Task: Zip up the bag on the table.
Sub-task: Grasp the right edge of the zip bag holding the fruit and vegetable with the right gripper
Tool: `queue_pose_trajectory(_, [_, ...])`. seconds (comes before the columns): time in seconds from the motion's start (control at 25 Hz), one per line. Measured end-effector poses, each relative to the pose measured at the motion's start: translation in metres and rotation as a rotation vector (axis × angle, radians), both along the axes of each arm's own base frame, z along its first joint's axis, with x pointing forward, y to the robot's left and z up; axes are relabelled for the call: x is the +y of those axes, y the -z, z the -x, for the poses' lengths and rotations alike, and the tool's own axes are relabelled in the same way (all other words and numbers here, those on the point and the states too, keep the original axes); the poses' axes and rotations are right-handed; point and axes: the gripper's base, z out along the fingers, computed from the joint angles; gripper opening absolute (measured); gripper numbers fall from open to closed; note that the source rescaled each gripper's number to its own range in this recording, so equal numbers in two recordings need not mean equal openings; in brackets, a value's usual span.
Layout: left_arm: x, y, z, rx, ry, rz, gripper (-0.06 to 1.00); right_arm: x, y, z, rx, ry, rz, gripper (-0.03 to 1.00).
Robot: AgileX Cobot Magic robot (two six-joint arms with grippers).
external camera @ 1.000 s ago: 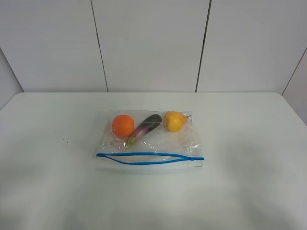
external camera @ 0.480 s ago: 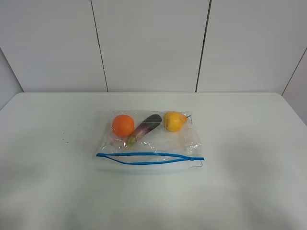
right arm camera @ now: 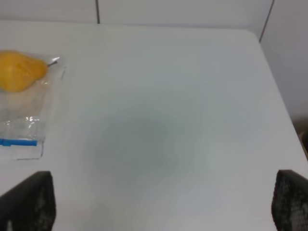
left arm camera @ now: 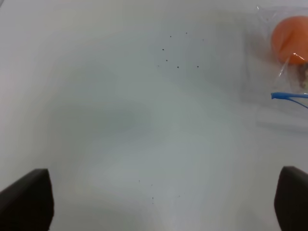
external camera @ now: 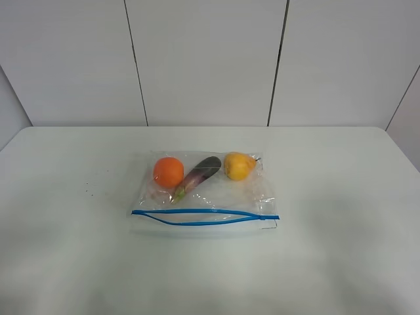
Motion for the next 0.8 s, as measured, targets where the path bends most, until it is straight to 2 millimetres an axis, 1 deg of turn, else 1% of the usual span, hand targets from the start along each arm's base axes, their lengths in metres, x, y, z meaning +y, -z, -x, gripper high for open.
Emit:
queue_pose_trajectory(0.12, [0.0, 0.0, 0.0, 0.0, 0.0, 0.0, 1.0, 0.0, -0.011, -0.022, 0.082, -0.002, -0.019, 1.0])
queue_pose_trajectory(0.16, [0.0, 0.0, 0.0, 0.0, 0.0, 0.0, 1.0, 0.001, -0.014, -0.035, 0.118, -0.008, -0.033, 1.0])
queue_pose_trajectory(0.24, [0.0, 0.0, 0.0, 0.0, 0.0, 0.0, 1.0, 0.003, -0.018, -0.063, 0.183, -0.031, -0.075, 1.0])
queue_pose_trajectory(0.28, [0.0, 0.0, 0.0, 0.0, 0.0, 0.0, 1.0, 0.005, -0.019, -0.08, 0.221, -0.053, -0.1, 1.0])
queue_pose_trajectory(0.4, [0.0, 0.0, 0.0, 0.0, 0.0, 0.0, 1.0, 0.014, -0.012, -0.131, 0.328, -0.14, -0.183, 1.0])
queue_pose_trajectory(0.52, [0.0, 0.0, 0.0, 0.0, 0.0, 0.0, 1.0, 0.023, 0.002, -0.183, 0.422, -0.23, -0.268, 1.0])
queue_pose_trajectory(0.6, [0.0, 0.0, 0.0, 0.0, 0.0, 0.0, 1.0, 0.027, 0.019, -0.216, 0.5, -0.293, -0.329, 1.0])
queue_pose_trajectory(0.64, [0.0, 0.0, 0.0, 0.0, 0.0, 0.0, 1.0, 0.028, 0.029, -0.23, 0.538, -0.324, -0.354, 1.0])
queue_pose_trajectory(0.72, [0.0, 0.0, 0.0, 0.0, 0.0, 0.0, 1.0, 0.027, 0.041, -0.253, 0.585, -0.382, -0.432, 1.0])
queue_pose_trajectory(0.8, [0.0, 0.0, 0.0, 0.0, 0.0, 0.0, 1.0, 0.022, 0.055, -0.271, 0.629, -0.449, -0.507, 1.0])
